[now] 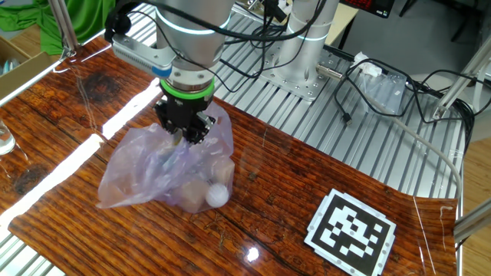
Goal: Pick up a bag of things
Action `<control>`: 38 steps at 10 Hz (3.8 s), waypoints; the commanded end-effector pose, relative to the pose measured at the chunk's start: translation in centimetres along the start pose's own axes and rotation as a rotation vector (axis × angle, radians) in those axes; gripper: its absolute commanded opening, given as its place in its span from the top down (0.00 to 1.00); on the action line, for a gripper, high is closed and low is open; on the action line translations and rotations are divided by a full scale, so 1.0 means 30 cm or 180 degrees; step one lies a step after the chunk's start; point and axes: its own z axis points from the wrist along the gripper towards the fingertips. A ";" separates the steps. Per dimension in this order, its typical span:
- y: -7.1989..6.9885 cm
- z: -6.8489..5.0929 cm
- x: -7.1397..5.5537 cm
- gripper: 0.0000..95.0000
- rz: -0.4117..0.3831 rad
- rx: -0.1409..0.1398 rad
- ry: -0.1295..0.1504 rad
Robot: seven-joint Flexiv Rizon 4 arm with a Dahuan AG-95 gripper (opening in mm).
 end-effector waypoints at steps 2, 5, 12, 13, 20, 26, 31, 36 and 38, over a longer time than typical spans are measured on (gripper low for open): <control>0.004 -0.032 0.009 1.00 0.0010 0.0027 0.0028; 0.015 -0.076 0.019 1.00 0.0026 0.0060 0.0064; 0.020 -0.118 0.022 1.00 0.0052 0.0057 0.0105; 0.020 -0.118 0.022 1.00 0.0059 0.0054 0.0118; 0.075 -0.040 0.014 0.20 0.0610 -0.0139 0.0168; 0.127 0.009 0.003 0.00 0.0767 -0.0210 0.0207; 0.162 0.044 -0.011 0.00 0.0852 -0.0224 0.0209; 0.185 0.113 -0.026 0.00 0.0892 -0.0237 0.0193; 0.193 0.128 -0.029 0.00 0.0911 -0.0244 0.0190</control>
